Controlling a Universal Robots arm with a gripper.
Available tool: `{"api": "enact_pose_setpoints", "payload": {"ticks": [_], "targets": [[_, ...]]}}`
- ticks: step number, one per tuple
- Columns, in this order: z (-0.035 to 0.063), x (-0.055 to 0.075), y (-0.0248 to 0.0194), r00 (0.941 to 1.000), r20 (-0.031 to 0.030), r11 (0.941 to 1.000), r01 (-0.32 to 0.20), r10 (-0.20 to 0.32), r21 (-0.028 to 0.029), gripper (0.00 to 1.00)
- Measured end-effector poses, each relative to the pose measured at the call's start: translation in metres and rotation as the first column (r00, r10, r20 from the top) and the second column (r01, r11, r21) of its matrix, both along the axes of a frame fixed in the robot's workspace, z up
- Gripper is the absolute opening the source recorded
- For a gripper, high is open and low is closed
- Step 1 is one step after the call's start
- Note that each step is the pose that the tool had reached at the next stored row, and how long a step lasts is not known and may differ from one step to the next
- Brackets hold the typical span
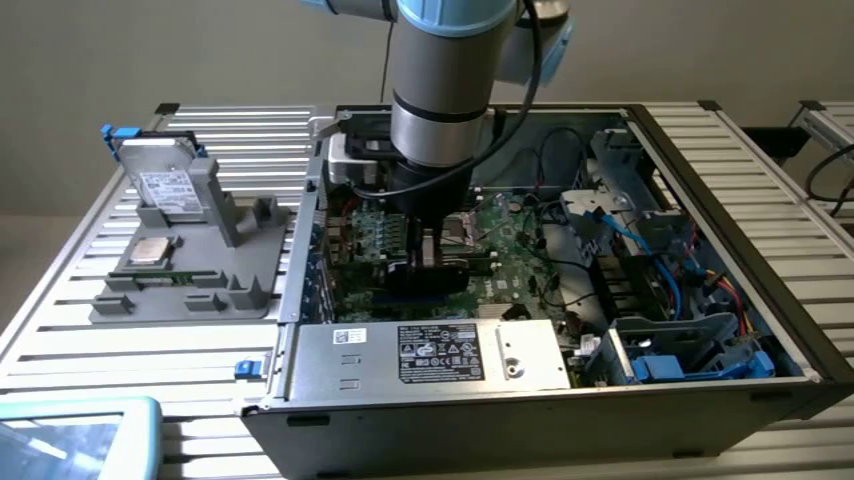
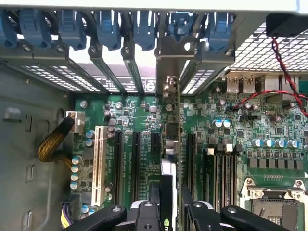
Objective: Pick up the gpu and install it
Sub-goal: 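Insert the gpu into the slot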
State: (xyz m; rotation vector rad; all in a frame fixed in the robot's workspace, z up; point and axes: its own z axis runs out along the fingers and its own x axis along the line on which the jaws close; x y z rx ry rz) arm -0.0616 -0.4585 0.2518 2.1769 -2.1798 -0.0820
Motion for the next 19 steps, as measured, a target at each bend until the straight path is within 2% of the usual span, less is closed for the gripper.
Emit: {"api": "enact_pose_setpoints", "payload": {"ticks": [2, 13, 19], "targets": [[-0.0001, 0.0001, 0.0001, 0.9998, 0.0002, 0.9998, 0.018, -0.018, 0.0002, 0.27], [-0.0001, 0.0011, 0.0001, 0.9996, 0.0003, 0.9996, 0.028, -0.028, 0.0004, 0.27], [-0.0001, 0.001, 0.0001, 0.9988, 0.0001, 0.9988, 0.05, -0.05, 0.0018, 0.27]]}}
